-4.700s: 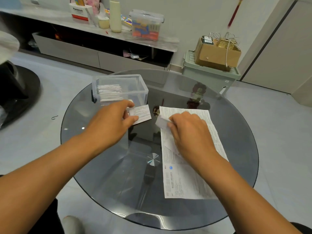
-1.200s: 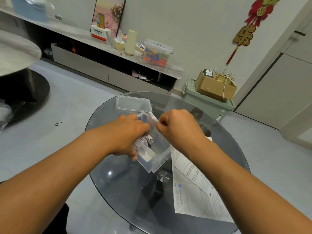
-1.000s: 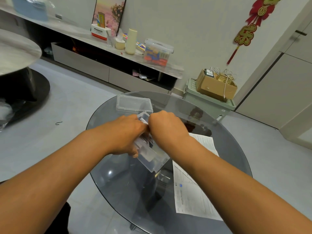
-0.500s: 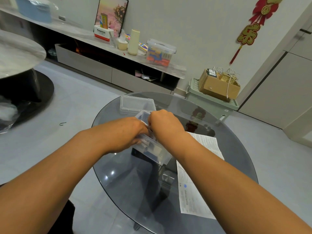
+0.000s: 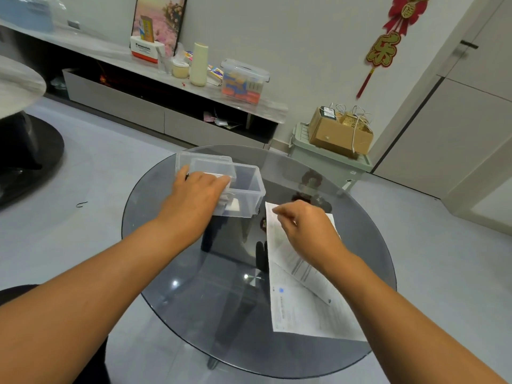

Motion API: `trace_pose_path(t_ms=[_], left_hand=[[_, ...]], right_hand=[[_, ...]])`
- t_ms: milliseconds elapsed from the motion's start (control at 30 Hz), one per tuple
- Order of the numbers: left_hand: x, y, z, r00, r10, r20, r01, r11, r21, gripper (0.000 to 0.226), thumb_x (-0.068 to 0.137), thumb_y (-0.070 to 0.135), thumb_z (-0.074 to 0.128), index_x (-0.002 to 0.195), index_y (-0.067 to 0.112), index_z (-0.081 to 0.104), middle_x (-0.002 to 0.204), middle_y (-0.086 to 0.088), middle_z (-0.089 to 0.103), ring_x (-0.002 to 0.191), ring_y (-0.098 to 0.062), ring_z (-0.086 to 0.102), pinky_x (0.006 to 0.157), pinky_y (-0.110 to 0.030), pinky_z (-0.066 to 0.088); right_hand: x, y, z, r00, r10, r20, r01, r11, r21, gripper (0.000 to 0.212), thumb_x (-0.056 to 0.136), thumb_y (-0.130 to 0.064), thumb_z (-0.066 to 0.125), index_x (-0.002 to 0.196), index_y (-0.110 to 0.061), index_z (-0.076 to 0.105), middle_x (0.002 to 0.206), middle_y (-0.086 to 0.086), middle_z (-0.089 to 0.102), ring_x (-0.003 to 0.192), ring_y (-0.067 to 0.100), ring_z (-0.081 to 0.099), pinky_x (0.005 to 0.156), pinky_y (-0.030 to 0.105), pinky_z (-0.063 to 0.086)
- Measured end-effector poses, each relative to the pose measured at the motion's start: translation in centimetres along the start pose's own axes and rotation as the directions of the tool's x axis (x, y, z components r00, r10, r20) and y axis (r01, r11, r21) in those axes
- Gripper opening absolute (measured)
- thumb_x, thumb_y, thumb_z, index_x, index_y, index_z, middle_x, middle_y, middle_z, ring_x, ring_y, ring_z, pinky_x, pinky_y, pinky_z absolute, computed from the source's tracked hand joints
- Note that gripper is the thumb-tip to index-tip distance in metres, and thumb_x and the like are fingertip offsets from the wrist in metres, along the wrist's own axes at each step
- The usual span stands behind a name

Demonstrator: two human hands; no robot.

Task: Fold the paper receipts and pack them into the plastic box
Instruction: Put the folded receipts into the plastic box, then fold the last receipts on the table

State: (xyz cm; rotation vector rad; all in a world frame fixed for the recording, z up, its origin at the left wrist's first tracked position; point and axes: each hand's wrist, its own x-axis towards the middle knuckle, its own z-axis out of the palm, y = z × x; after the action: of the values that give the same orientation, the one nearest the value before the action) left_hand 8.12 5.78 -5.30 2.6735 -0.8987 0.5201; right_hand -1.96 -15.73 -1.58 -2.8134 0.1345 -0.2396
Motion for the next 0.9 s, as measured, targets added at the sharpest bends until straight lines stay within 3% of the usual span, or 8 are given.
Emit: trace_pose_path(t_ms=[100, 200, 267, 433, 500, 600, 733, 900], left_hand=[[-0.1, 1.4, 0.2, 0.989, 0.123, -0.079, -0.119, 0.991, 0.062, 0.074, 0.076, 0.009, 0.084, 0.143, 0.011, 0.051, 0.134, -0.011, 0.059, 0.130, -0.035, 0.049, 0.122, -0.057, 0.018], [-1.4, 4.6, -0.4, 0.932, 0.358, -0.049, -0.360, 0.908, -0.216, 0.062, 0.084, 0.024, 0.082, 0.140, 0.015, 0.057, 0.137, -0.002, 0.059, 0.131, -0.022, 0.049, 0.116, -0.040, 0.034], [-2.3, 6.9, -0.8, 0.900, 0.424, 0.106, -0.360, 0.857, -0.368, 0.057, 0.093, 0.038, 0.071, 0.145, 0.024, 0.053, 0.142, 0.007, 0.055, 0.134, -0.011, 0.044, 0.115, -0.028, 0.033], [-2.8, 9.3, 0.6, 0.813, 0.412, 0.412, -0.227, 0.875, -0.428, 0.074, 0.090, 0.063, 0.061, 0.154, 0.033, 0.037, 0.155, 0.016, 0.040, 0.143, -0.005, 0.033, 0.118, -0.022, 0.026], [-2.6, 9.4, 1.0, 0.803, 0.401, 0.441, -0.224, 0.888, -0.401, 0.073, 0.086, 0.071, 0.060, 0.144, 0.029, 0.047, 0.145, 0.012, 0.050, 0.133, -0.010, 0.043, 0.113, -0.034, 0.039], [-2.3, 9.3, 1.2, 0.806, 0.390, 0.446, -0.260, 0.909, -0.325, 0.078, 0.083, 0.078, 0.055, 0.145, 0.030, 0.049, 0.150, 0.014, 0.047, 0.139, -0.010, 0.038, 0.118, -0.029, 0.028], [-2.1, 8.8, 1.1, 0.799, 0.376, 0.469, -0.270, 0.921, -0.279, 0.091, 0.079, 0.085, 0.052, 0.153, 0.034, 0.040, 0.161, 0.017, 0.031, 0.148, -0.005, 0.024, 0.120, -0.028, 0.013], [-2.3, 9.1, 1.0, 0.791, 0.366, 0.489, -0.301, 0.930, -0.210, 0.107, 0.069, 0.097, 0.042, 0.154, 0.033, 0.038, 0.162, 0.015, 0.030, 0.147, -0.006, 0.023, 0.125, -0.036, 0.012]], right_hand=[[-2.0, 3.5, 0.4, 0.992, 0.124, 0.034, -0.124, 0.992, -0.016, 0.028, 0.104, -0.021, 0.056, 0.126, -0.020, 0.074, 0.127, -0.004, 0.072, 0.114, 0.017, 0.067, 0.100, 0.032, 0.052], [-3.2, 5.7, 0.1, 0.966, 0.256, 0.045, -0.259, 0.965, 0.052, 0.029, 0.100, -0.035, 0.061, 0.125, -0.025, 0.073, 0.129, -0.004, 0.069, 0.118, 0.018, 0.065, 0.100, 0.037, 0.053], [-3.6, 6.6, -0.4, 0.943, 0.331, 0.039, -0.333, 0.940, 0.073, 0.035, 0.098, -0.042, 0.063, 0.128, -0.026, 0.071, 0.134, -0.002, 0.066, 0.121, 0.022, 0.063, 0.101, 0.041, 0.052], [-4.2, 8.2, -1.3, 0.862, 0.484, 0.151, -0.488, 0.873, -0.006, 0.054, 0.090, -0.050, 0.073, 0.138, -0.030, 0.060, 0.138, 0.003, 0.059, 0.118, 0.027, 0.061, 0.101, 0.044, 0.053], [-4.4, 8.0, -1.5, 0.848, 0.491, 0.200, -0.506, 0.862, 0.034, 0.057, 0.087, -0.047, 0.077, 0.138, -0.031, 0.058, 0.133, 0.002, 0.060, 0.107, 0.024, 0.066, 0.093, 0.041, 0.057], [-4.9, 7.2, -1.9, 0.824, 0.489, 0.287, -0.546, 0.821, 0.168, 0.051, 0.089, -0.047, 0.076, 0.134, -0.032, 0.058, 0.122, -0.002, 0.066, 0.083, 0.014, 0.073, 0.072, 0.030, 0.058], [-5.7, 6.6, -2.2, 0.834, 0.471, 0.288, -0.532, 0.826, 0.188, 0.045, 0.096, -0.052, 0.065, 0.137, -0.035, 0.059, 0.128, -0.003, 0.067, 0.108, 0.018, 0.066, 0.099, 0.040, 0.053], [-5.8, 5.7, -3.2, 0.830, 0.458, 0.318, -0.549, 0.773, 0.319, 0.042, 0.099, -0.049, 0.061, 0.138, -0.036, 0.052, 0.122, -0.001, 0.066, 0.101, 0.024, 0.072, 0.094, 0.043, 0.059]])
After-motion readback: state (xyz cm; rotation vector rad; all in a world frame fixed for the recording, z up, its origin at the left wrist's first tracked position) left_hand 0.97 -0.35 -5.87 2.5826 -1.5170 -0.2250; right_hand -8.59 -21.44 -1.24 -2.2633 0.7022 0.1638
